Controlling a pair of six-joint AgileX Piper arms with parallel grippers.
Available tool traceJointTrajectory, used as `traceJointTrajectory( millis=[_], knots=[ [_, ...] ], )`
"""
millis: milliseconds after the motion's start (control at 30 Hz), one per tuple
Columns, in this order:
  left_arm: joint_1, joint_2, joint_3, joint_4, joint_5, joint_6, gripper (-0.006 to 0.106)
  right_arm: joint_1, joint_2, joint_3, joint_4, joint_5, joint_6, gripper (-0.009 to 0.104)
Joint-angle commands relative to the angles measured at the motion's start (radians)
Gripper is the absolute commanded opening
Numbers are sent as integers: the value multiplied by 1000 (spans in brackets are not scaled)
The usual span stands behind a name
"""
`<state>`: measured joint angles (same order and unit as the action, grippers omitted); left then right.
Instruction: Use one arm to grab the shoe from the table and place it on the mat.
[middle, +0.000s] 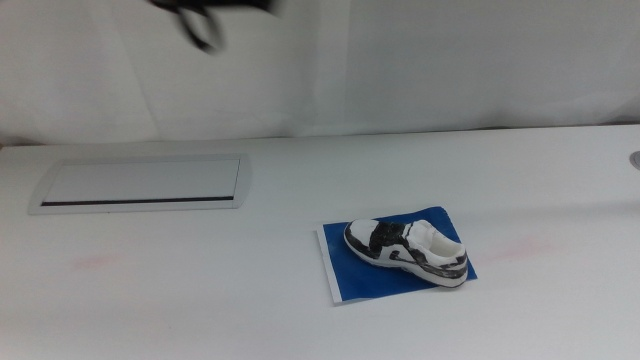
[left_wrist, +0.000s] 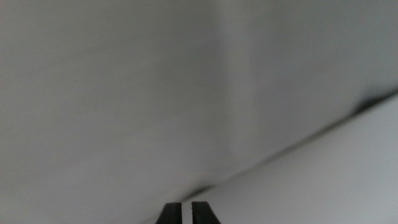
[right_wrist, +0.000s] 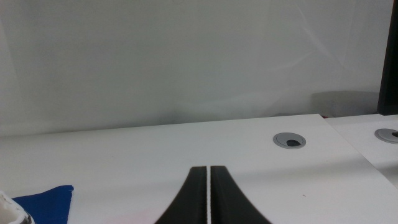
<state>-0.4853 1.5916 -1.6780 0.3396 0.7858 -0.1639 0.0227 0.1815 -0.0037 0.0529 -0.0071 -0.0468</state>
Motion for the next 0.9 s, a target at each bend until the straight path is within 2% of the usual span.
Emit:
traceJointTrajectory(
  millis=[0, 233, 433, 633, 867],
  knots=[
    [89, -63, -3, -41, 3, 37, -3, -4, -4, 38, -5, -7, -5, -2],
    [340, -251, 35, -43, 25, 94, -3, -4, -4, 38, -5, -7, -5, -2],
    [471, -457, 247, -84, -90, 92, -3, -4, -4, 38, -5, -5, -5, -2],
    [527, -693, 543, -94, -303, 38, -3, -4, -4, 38, -5, -5, -5, -2],
    [529, -953, 889, -87, -462, -83, -3, -4, -4, 38, -5, -5, -5, -2]
  ],
)
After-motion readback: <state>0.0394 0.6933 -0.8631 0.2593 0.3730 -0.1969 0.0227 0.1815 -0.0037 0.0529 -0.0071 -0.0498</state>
